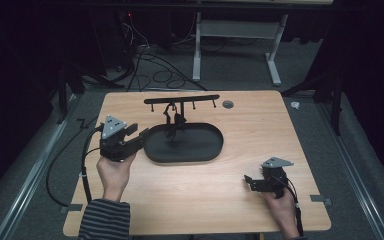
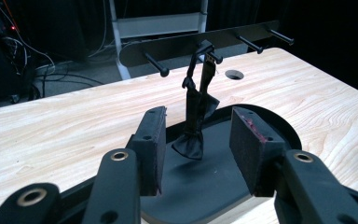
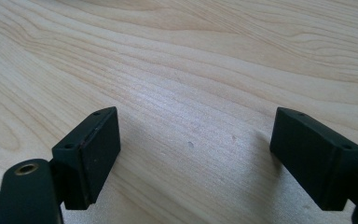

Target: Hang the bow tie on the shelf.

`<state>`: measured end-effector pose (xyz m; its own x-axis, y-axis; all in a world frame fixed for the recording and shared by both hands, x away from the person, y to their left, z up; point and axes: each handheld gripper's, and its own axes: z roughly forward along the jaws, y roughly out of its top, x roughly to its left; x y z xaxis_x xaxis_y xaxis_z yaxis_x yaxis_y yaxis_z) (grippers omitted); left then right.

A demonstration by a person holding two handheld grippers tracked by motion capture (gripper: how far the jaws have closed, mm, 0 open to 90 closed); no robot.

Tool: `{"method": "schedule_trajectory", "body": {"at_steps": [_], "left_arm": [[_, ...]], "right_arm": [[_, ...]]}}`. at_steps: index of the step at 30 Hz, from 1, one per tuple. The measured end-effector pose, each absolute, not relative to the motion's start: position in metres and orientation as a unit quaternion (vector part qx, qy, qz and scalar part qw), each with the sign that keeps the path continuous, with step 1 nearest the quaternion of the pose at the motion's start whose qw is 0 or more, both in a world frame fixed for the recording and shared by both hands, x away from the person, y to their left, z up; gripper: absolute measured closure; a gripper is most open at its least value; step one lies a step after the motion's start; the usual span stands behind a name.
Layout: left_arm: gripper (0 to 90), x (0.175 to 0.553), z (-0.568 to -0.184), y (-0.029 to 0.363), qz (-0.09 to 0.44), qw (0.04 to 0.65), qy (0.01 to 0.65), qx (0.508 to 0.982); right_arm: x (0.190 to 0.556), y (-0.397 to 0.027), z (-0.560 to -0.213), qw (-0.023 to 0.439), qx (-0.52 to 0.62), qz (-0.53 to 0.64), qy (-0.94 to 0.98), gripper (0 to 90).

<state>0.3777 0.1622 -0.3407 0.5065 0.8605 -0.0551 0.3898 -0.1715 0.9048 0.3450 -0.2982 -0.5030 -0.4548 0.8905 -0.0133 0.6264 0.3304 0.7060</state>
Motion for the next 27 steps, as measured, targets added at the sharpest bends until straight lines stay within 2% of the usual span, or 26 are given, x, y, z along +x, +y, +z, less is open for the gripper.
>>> {"method": "schedule_trajectory", "body": {"at_steps": [27], "left_arm": [[54.6,0.356,-0.348,0.167,0.236,0.477,0.427,0.732]], "right_arm": [[0.345,-0.298,-0.503,0.205,0.480,0.323,0.790,17.2]]}}
